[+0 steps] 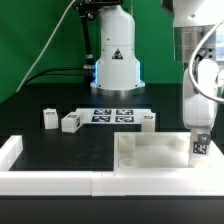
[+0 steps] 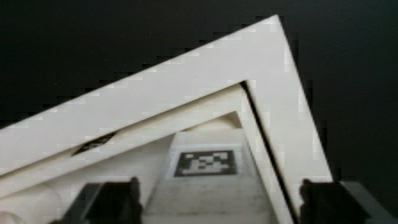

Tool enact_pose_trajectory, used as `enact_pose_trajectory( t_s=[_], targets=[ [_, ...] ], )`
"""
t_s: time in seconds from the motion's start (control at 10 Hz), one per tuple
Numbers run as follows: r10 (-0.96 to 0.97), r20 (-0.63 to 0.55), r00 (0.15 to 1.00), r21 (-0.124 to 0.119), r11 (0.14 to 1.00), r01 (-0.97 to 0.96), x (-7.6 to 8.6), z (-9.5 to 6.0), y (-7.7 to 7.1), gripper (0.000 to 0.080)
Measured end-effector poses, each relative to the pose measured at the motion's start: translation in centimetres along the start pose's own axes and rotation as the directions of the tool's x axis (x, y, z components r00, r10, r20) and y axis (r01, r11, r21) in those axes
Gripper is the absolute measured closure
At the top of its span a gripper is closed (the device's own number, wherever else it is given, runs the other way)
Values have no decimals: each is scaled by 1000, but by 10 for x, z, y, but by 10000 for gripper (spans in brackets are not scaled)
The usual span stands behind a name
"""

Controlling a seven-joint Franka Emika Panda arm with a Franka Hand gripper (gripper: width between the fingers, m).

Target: Assemble one leg

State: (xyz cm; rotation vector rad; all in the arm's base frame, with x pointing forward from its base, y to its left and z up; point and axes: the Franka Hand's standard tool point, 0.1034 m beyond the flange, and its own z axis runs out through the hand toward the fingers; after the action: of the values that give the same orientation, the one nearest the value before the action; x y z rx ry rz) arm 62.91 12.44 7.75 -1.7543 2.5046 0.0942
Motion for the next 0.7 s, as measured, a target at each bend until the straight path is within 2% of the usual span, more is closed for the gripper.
enact_pose_trajectory(
  t_s=[0.1, 0.2, 0.3, 0.7],
  targets=[
    [-10, 0, 1000, 0, 1000, 10, 0, 0, 0, 242],
    [-10, 0, 1000, 0, 1000, 10, 0, 0, 0, 242],
    [-11, 0, 1000, 0, 1000, 11, 0, 0, 0, 169],
    [-13, 0, 1000, 0, 1000, 13, 0, 0, 0, 150]
  ],
)
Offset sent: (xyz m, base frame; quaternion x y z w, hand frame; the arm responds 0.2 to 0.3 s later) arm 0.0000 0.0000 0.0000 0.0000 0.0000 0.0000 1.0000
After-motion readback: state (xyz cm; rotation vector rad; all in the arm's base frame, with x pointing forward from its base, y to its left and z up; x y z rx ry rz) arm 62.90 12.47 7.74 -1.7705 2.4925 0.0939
